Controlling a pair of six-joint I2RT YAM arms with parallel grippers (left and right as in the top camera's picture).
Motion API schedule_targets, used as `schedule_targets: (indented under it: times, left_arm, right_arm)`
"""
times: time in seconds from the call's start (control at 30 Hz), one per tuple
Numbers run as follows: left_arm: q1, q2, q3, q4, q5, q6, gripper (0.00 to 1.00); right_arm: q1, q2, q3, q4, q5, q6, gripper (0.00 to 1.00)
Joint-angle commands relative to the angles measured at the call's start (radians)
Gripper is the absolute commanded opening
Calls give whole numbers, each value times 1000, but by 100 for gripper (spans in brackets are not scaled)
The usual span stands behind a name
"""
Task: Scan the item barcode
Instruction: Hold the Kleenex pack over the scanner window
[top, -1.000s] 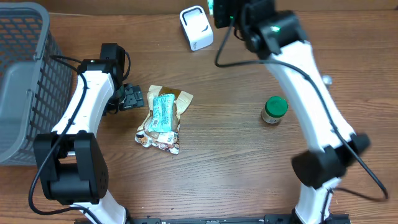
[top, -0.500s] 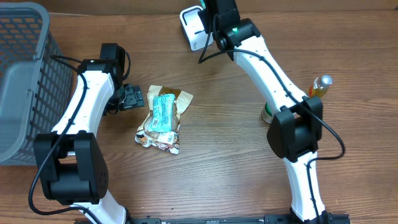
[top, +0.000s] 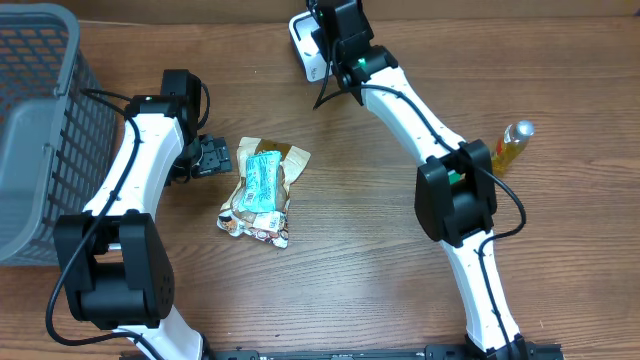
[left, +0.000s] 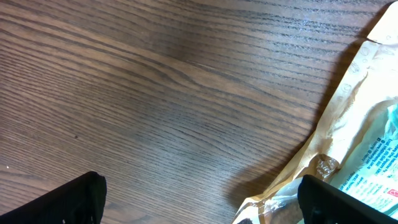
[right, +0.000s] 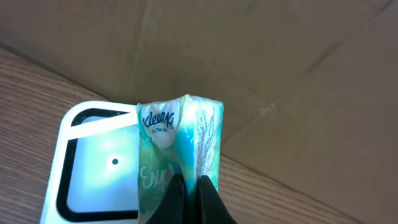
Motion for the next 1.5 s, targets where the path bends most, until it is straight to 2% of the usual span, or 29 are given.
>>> schedule_targets:
  times: [0.0,0.53,0.73,0.93,1.17,1.3,1.47]
  left_arm:
    - [5,-8,13,0,-5,7,99]
    - [5,-8,13,0,-5,7,99]
    - [5,-8,13,1,-5,7,100]
    - [5,-8,13,0,-5,7,100]
    - [5,-8,13,1,-5,7,100]
    - [5,-8,13,0,-5,7,100]
    - [5,-8,13,1,-5,7,100]
  right_arm:
    - [5,38,3,22,10,-23,4]
    - [37,53,3,82,12,-23,4]
    - [54,57,3,98,142,-19,4]
    - [57,42,5,95,140,24,4]
    - [60,-43,5,50,142,46,4]
    - [60,-118,5,-7,140,120,4]
    - [59,-252,5,-220,137,277,4]
